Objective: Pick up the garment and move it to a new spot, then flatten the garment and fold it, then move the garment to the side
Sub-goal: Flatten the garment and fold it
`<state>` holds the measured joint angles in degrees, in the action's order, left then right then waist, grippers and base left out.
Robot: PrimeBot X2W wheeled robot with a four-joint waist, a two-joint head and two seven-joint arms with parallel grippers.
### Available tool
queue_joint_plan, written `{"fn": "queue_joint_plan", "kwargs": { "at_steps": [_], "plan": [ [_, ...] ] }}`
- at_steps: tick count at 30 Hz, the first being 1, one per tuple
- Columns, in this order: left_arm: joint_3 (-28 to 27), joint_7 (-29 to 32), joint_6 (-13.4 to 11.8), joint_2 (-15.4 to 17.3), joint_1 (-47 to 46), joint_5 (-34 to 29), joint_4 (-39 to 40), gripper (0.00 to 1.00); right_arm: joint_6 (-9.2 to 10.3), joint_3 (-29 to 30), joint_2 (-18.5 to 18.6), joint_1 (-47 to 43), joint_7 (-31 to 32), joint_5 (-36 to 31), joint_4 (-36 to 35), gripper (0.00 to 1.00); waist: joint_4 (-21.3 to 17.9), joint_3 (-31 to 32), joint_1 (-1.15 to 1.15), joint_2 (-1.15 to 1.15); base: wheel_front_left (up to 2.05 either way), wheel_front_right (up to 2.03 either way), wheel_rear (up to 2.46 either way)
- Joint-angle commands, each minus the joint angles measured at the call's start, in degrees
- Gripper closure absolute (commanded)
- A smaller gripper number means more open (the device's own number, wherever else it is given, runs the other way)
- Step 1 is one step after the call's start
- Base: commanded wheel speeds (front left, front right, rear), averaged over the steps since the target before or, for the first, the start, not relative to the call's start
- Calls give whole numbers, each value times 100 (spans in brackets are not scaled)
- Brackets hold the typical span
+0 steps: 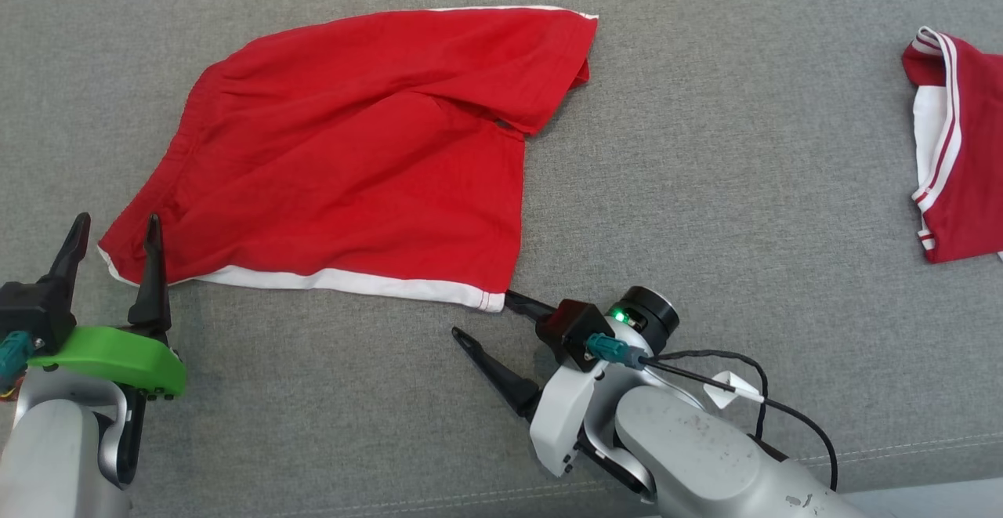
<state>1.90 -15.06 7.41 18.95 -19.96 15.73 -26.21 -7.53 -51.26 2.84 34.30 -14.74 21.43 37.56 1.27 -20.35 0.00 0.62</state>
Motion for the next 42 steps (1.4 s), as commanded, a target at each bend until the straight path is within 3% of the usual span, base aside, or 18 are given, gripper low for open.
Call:
{"fn": "queue_joint_plan", "kwargs": {
  "at_steps": [1,3,4,5,9,13,23,29,34,36,37,42],
  "plan": [
    [8,-11,12,45,-104,68,-13,0,9,9,13,51,-36,19,9,13,16,-25,0,-62,0,0,0],
    [45,-11,12,58,-136,123,-107,0,9,40,13,97,-44,1,-11,23,17,-48,0,-62,0,0,0],
    [87,-11,12,76,-153,129,-156,0,9,47,13,109,-48,-9,-13,33,16,-57,0,-62,0,0,0],
    [126,-11,12,104,-173,188,-218,0,9,48,12,122,-48,-23,-11,50,16,-68,0,-62,0,0,0],
    [220,-11,10,149,-290,472,-443,0,9,53,12,165,-47,-38,-20,67,8,-114,0,-62,0,0,0],
    [318,-11,4,241,-389,672,-634,0,9,77,12,180,-49,-75,-73,75,-4,-142,0,-62,0,0,0],
    [985,50,1,566,-486,1775,-1001,0,9,99,12,152,-51,-81,-108,77,-32,-128,0,-62,0,0,0],
    [1308,191,1,778,-523,2367,-989,0,9,65,12,221,-51,-47,-130,92,-28,-162,0,-62,0,0,0],
    [1483,234,1,903,-543,2657,-977,1,9,49,12,248,-51,-12,-135,98,-16,-186,0,-62,0,0,0],
    [1557,271,1,947,-562,2807,-983,22,9,30,12,268,-51,4,-135,100,-10,-195,0,-62,0,0,0],
    [1589,286,1,957,-570,2897,-986,45,9,19,11,276,-51,14,-140,100,-7,-198,0,-62,0,0,0],
    [1714,347,1,1035,-594,3294,-946,100,9,-10,11,327,-51,64,-181,100,10,-201,0,-62,0,0,0]
  ]
}}
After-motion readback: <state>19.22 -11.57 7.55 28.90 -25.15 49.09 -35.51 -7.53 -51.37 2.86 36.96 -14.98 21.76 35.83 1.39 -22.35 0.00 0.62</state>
